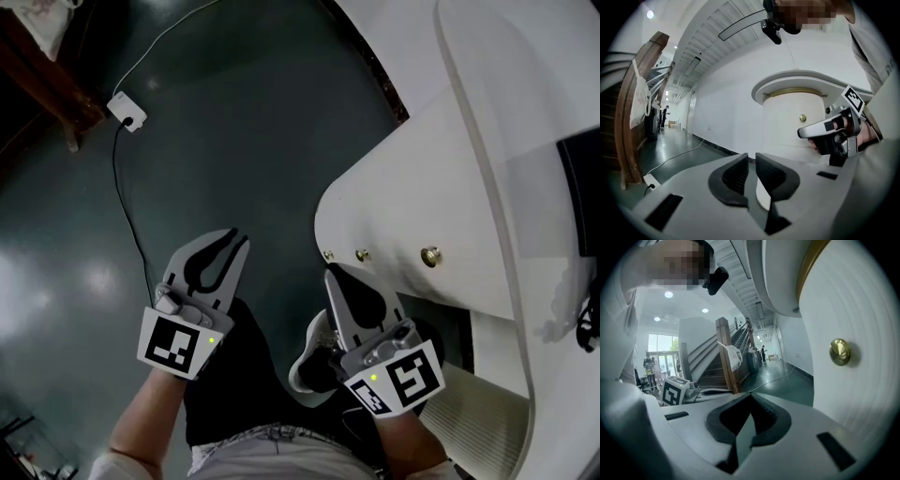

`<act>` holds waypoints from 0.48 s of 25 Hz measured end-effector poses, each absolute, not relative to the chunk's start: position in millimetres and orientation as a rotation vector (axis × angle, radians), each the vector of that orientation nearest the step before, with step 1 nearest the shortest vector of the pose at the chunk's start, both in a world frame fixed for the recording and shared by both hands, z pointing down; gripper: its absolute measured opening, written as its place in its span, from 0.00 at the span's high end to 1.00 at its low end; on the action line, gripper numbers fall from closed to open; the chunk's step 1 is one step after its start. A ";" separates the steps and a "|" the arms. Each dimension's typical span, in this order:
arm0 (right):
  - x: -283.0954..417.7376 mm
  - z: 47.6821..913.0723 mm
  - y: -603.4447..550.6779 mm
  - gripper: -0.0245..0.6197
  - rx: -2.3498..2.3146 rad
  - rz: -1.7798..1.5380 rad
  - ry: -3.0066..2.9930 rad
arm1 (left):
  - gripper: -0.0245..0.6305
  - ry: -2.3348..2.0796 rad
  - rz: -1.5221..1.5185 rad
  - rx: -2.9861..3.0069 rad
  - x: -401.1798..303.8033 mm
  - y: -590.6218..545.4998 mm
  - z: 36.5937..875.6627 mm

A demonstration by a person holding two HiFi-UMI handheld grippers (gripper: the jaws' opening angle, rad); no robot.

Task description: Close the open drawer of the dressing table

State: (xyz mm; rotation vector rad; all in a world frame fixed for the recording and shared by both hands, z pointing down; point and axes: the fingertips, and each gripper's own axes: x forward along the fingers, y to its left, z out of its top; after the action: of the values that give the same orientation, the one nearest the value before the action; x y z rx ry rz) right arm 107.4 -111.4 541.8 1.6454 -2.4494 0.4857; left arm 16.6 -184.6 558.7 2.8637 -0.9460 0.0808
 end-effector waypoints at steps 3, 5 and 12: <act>106.3 547.3 -111.4 0.95 1.641 0.496 -2.452 | 0.89 -0.939 0.063 2.895 21.4 -184.4 555.5; 104.7 549.6 -110.3 0.95 1.642 0.511 -2.455 | 0.89 -0.938 0.050 2.898 22.6 -179.8 552.8; 98.9 545.1 -105.2 0.95 1.651 0.502 -2.475 | 0.90 -0.937 0.029 2.871 17.8 -162.0 546.2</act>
State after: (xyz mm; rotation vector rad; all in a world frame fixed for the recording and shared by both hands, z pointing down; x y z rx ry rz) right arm 98.9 -105.2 545.1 1.6508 -2.4753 0.5024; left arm 17.8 -162.0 546.2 2.8710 -0.9372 0.0292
